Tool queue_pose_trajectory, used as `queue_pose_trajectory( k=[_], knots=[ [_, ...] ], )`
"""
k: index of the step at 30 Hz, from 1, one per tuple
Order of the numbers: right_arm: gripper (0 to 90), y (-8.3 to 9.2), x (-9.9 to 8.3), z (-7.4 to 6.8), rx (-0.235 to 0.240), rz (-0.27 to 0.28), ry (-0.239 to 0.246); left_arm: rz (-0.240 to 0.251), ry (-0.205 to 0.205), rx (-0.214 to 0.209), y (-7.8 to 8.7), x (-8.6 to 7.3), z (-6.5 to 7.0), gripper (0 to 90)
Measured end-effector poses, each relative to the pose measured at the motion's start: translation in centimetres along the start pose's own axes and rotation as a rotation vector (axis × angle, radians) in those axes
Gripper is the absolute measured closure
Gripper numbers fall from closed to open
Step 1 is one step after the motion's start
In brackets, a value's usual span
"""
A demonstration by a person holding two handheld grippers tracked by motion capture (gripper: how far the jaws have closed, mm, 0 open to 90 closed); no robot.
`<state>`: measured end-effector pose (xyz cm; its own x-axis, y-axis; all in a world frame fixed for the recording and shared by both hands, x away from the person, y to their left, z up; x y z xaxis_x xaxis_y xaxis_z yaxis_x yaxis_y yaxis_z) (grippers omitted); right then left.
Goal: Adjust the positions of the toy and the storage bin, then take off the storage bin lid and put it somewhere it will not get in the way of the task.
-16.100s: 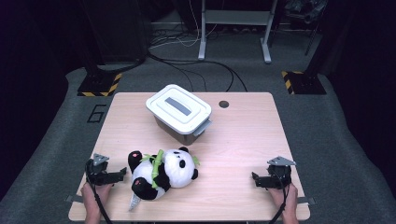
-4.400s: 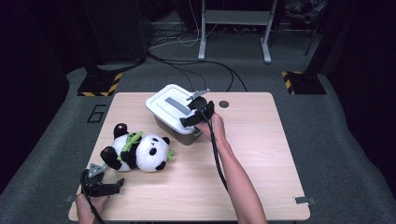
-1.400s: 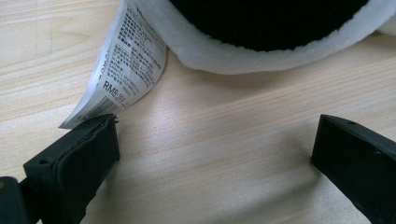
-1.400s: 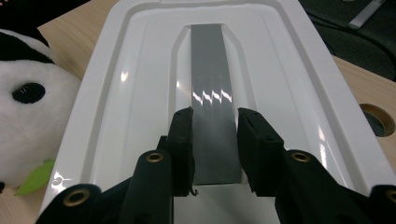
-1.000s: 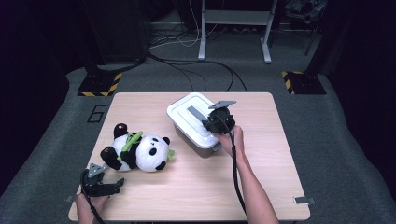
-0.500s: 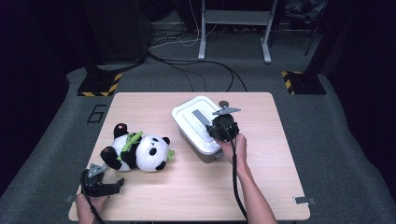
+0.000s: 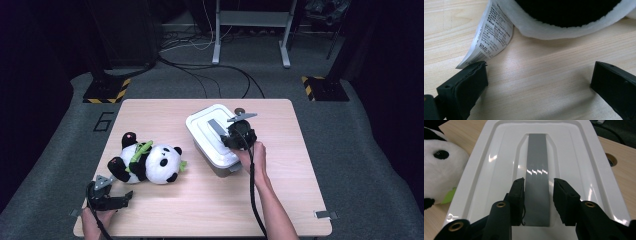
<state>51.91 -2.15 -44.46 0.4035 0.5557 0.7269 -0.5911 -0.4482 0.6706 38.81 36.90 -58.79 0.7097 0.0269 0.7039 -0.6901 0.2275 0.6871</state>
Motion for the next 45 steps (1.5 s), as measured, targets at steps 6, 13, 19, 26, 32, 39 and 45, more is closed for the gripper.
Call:
queue_pose_trajectory(
  k=[6, 13, 19, 26, 32, 39, 45],
  knots=[
    [58.9, -1.2, 1.2, 0.8, 0.065, -0.027, 0.073, 0.0, 0.0, 0.0, 0.0, 0.0, 0.0, 0.2],
    [65.4, -1.9, 1.9, 0.9, 0.082, -0.031, 0.088, 0.0, 0.0, 0.0, 0.0, 0.0, 0.0, 0.2],
    [66.9, -1.7, 1.8, 0.3, 0.026, -0.035, 0.028, 0.0, 0.0, 0.0, 0.0, 0.0, 0.0, 0.2],
    [67.0, -1.4, 1.7, -0.7, 0.004, -0.042, -0.01, 0.0, 0.0, 0.0, 0.0, 0.0, 0.0, 0.2],
    [67.0, -1.2, 1.6, -1.3, -0.001, -0.038, -0.016, 0.0, 0.0, 0.0, 0.0, 0.0, 0.0, 0.2],
    [66.9, -1.2, 1.6, -1.4, -0.005, -0.031, -0.012, 0.0, -0.002, -0.001, 0.0, 0.0, 0.0, 0.2],
    [65.9, -1.4, 1.7, -1.2, 0.014, -0.032, 0.014, 0.001, -0.002, -0.002, 0.0, 0.0, 0.0, 0.2]
  ],
)
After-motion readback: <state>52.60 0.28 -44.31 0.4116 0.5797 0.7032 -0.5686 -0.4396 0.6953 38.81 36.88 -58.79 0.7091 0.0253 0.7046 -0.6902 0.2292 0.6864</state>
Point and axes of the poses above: each handheld gripper's, and its own axes: y roughly backward along the jaws, x roughly out of its top, z roughly to its right, the point moved 8 cm from there along -y, roughly forward along the jaws, and after that the axes turned 13 degrees about y, right-handed, at the moved point
